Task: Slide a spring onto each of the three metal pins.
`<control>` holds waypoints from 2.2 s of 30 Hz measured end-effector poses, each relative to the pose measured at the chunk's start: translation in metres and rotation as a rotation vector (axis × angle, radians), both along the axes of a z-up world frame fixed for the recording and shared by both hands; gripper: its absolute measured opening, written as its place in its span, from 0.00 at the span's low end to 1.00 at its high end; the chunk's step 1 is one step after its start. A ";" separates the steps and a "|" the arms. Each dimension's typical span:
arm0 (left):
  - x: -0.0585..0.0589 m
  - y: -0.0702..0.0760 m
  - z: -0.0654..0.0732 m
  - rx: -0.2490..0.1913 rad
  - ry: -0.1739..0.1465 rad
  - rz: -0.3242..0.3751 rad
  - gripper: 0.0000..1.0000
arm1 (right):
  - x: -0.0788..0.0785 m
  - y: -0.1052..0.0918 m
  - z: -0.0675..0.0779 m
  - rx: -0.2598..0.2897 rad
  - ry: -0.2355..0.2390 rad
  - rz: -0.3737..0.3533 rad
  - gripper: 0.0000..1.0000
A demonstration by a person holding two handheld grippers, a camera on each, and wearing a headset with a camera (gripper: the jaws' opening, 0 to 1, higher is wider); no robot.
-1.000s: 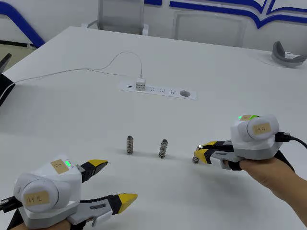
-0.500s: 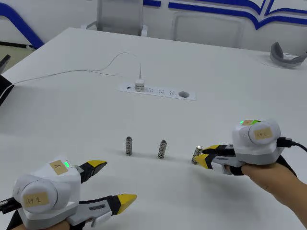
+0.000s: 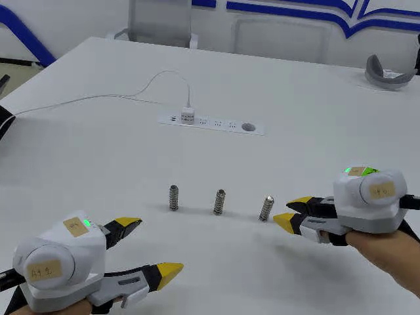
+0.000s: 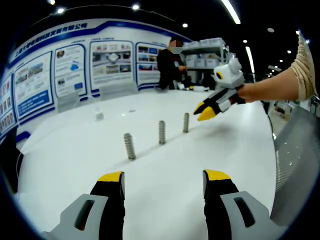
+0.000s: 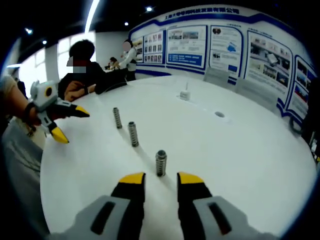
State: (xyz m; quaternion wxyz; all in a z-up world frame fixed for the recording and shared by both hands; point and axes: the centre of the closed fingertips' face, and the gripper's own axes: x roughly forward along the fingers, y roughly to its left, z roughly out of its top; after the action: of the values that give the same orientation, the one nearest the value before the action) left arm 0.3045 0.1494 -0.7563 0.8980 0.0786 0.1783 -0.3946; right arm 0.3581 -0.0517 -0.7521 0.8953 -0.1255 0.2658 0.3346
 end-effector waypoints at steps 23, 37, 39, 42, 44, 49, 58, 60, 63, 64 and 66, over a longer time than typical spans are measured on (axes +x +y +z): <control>0.000 0.003 0.003 -0.003 -0.008 0.008 0.65 | -0.037 0.009 0.026 0.065 -0.082 0.060 0.40; 0.001 0.004 0.003 -0.004 -0.010 0.012 0.67 | -0.046 0.006 0.028 0.073 -0.110 0.081 0.48; 0.001 0.005 0.003 -0.004 -0.011 0.013 0.67 | -0.048 0.006 0.029 0.069 -0.116 0.087 0.49; 0.000 0.006 0.003 -0.005 -0.010 0.015 0.68 | -0.050 0.007 0.030 0.065 -0.125 0.093 0.51; 0.000 0.006 0.003 -0.002 -0.009 0.017 0.68 | -0.051 0.007 0.030 0.067 -0.128 0.096 0.52; -0.002 0.008 0.002 -0.001 -0.006 0.019 0.68 | -0.055 0.007 0.029 0.075 -0.126 0.095 0.54; -0.005 0.009 0.001 0.001 -0.001 0.022 0.68 | -0.059 0.006 0.030 0.091 -0.131 0.083 0.56; -0.005 0.009 0.001 -0.001 -0.002 0.023 0.68 | -0.060 0.006 0.030 0.093 -0.133 0.083 0.57; -0.005 0.010 0.001 -0.002 -0.003 0.025 0.68 | -0.061 0.006 0.030 0.091 -0.134 0.085 0.57; -0.005 0.010 0.001 -0.002 -0.003 0.025 0.68 | -0.062 0.006 0.030 0.093 -0.134 0.085 0.57; -0.006 0.010 0.001 -0.002 -0.003 0.026 0.68 | -0.062 0.007 0.031 0.096 -0.136 0.084 0.57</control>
State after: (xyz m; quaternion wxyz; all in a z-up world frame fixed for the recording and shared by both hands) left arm 0.2988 0.1592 -0.7551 0.9033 0.0759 0.1777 -0.3829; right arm 0.2960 -0.0452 -0.7212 0.9014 -0.1158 0.1825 0.3751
